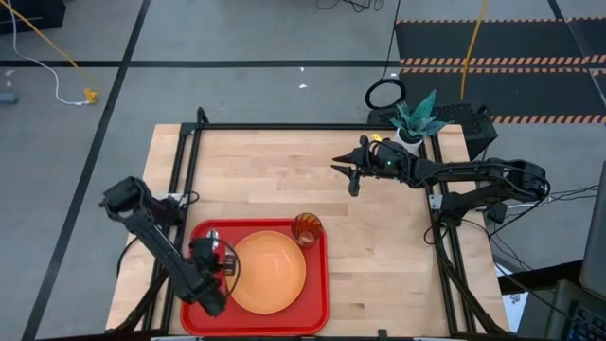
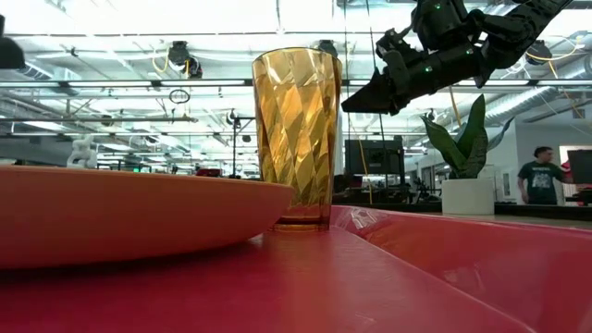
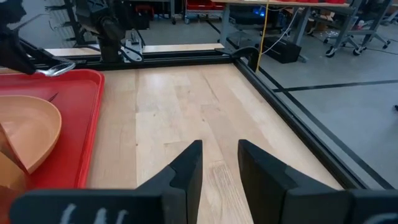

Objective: Pick and place plate/cup/fork/spoon on tray
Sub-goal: Put the orange spoon on the red serving tray to the left of the pink fork

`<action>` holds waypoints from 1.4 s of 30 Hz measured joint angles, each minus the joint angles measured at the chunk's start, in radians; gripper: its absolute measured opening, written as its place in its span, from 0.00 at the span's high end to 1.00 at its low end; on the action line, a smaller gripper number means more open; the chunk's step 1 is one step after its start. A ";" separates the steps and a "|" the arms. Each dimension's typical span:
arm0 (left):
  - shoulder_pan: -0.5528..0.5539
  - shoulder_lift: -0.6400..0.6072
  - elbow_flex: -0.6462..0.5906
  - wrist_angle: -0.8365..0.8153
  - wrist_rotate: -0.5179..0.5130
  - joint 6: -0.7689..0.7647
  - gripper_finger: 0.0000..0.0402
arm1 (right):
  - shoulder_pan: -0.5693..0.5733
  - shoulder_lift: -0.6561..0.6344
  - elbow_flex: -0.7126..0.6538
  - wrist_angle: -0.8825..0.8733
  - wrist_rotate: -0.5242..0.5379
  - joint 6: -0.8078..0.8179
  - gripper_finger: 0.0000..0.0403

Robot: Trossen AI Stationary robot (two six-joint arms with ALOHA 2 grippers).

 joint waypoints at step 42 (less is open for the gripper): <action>-0.014 0.065 0.007 0.073 0.065 0.031 0.58 | 0.013 -0.001 0.000 -0.021 -0.001 -0.035 0.77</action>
